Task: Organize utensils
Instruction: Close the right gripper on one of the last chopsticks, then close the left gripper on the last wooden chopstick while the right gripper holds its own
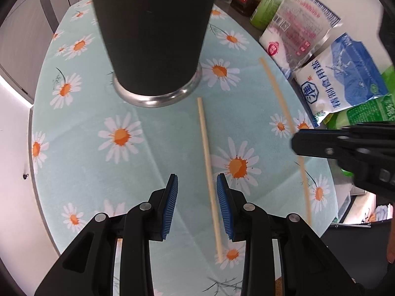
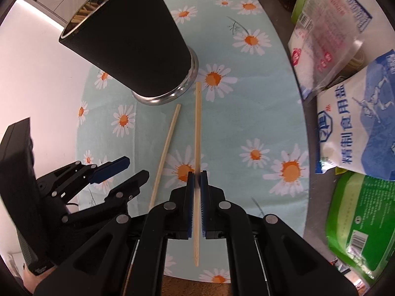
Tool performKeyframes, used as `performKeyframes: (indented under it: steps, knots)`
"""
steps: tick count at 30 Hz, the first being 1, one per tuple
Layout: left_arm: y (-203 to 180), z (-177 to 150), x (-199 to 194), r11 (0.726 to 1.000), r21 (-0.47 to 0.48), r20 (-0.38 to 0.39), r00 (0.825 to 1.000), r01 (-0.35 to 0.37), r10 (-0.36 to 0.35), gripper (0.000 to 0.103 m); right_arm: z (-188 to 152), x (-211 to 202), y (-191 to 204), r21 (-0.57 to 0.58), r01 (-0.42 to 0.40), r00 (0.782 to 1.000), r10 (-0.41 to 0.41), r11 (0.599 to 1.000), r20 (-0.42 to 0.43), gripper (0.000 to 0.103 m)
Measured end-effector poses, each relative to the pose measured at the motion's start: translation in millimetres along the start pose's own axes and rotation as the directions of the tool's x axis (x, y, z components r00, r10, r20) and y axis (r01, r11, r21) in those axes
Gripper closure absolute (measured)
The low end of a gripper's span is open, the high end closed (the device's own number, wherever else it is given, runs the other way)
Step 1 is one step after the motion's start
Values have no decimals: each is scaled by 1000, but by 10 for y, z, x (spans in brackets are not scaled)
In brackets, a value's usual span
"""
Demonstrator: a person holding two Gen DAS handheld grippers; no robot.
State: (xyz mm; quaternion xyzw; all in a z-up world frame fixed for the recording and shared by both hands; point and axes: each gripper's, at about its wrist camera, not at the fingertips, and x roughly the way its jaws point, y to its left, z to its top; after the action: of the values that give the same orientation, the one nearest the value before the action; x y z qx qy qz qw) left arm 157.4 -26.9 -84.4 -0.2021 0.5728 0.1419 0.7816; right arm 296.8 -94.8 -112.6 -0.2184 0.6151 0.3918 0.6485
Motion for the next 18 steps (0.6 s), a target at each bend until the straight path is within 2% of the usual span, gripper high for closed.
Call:
performKeyframes:
  steps: [4,8,18]
  knots:
    - [-86,58,145,1000,-10,-33,999,-21,21,71,5,-195,-324,-5,-23,1000,23,1000,2,97]
    - [-86,121,272,997,-30,-69,995,-70,68,71,-6,-176,-402,-19,-47,999,47,999,-3,97]
    - [-147,212,440,994,-7,-122,986,-112,110,73,47,-310,-583,-8,-100,995,100,995,19,97]
